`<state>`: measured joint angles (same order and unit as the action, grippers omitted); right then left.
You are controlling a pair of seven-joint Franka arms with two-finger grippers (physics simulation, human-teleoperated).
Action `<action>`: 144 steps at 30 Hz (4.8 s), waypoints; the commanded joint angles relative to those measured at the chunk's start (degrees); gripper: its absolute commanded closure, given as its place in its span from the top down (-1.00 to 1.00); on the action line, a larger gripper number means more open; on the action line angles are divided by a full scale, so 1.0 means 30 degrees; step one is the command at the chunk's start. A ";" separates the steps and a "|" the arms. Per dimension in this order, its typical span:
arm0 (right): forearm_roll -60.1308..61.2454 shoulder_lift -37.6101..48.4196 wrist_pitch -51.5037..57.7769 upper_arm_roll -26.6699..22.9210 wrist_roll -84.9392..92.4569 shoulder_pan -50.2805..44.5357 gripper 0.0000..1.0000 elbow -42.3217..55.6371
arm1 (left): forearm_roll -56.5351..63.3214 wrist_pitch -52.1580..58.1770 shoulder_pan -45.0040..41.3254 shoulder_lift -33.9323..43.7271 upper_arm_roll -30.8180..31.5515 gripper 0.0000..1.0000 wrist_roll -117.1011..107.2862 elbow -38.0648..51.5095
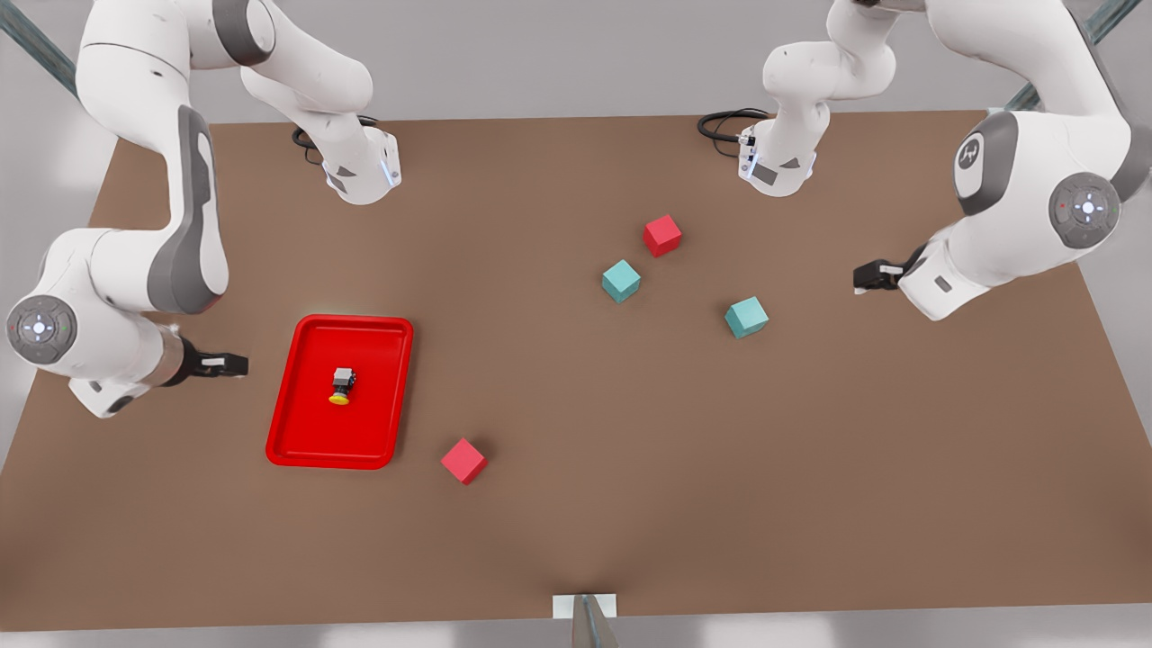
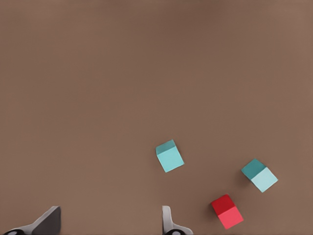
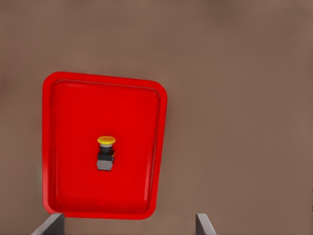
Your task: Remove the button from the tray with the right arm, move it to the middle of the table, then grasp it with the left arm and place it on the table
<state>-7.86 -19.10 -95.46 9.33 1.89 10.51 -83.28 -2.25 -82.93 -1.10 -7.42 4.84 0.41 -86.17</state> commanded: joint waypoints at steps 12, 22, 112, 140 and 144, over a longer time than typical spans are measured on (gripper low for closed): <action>-0.0162 -0.0751 -0.0524 0.0786 0.0980 -0.0134 1.00 0.2125 | 0.3006 -0.6138 -0.0423 -0.4469 0.0204 1.00 -0.0226 0.0305; 0.1977 -0.1218 0.2582 0.0904 -0.1656 -0.0866 1.00 0.2301 | 0.2801 -0.6167 -0.0657 -0.4997 0.0234 1.00 -0.0577 0.0451; -0.1216 -0.2246 -1.8277 0.2368 -0.2653 0.1419 0.84 -1.5862 | 0.2977 -0.5580 -0.1888 -0.5905 0.0556 1.00 -0.0431 0.0480; -0.1363 -0.1396 -1.8512 0.0845 -0.2623 -0.0163 -0.23 -1.6068 | 0.2977 -0.5610 -0.2034 -0.5905 0.0615 1.00 -0.0402 0.0480; -0.1421 -0.0752 -1.7985 0.0874 -0.2594 0.0013 -0.23 -1.6038 | 0.2977 -0.5581 -0.2005 -0.5875 0.0644 1.00 -0.0402 0.0480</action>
<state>-11.39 -21.72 -150.68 11.93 -4.29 10.48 -131.42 6.67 -99.77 -7.15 -25.12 6.75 -0.70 -84.75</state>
